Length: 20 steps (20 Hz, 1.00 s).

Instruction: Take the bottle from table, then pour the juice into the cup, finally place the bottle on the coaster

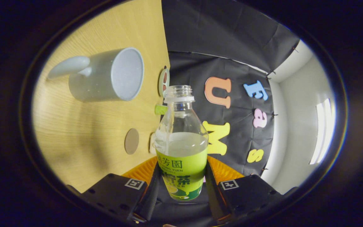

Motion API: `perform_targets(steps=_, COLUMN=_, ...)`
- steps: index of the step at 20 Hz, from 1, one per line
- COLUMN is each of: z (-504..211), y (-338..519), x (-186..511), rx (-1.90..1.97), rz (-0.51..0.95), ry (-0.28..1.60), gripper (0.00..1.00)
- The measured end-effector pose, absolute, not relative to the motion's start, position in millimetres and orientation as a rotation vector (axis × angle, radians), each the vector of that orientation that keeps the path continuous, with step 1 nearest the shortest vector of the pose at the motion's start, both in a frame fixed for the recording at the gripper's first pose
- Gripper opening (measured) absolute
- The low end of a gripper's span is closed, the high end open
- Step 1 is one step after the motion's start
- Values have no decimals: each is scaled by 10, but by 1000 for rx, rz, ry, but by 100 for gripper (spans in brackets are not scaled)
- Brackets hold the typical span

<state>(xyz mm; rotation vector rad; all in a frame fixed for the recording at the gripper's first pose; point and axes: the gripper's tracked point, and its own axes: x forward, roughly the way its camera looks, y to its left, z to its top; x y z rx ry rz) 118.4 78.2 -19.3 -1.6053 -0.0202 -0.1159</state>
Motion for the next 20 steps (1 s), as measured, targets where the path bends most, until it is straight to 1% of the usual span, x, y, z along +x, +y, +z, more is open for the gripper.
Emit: perform_targets(steps=20, z=-117, y=851, x=1151, rx=-1696, rz=-159, ry=-58, gripper=73)
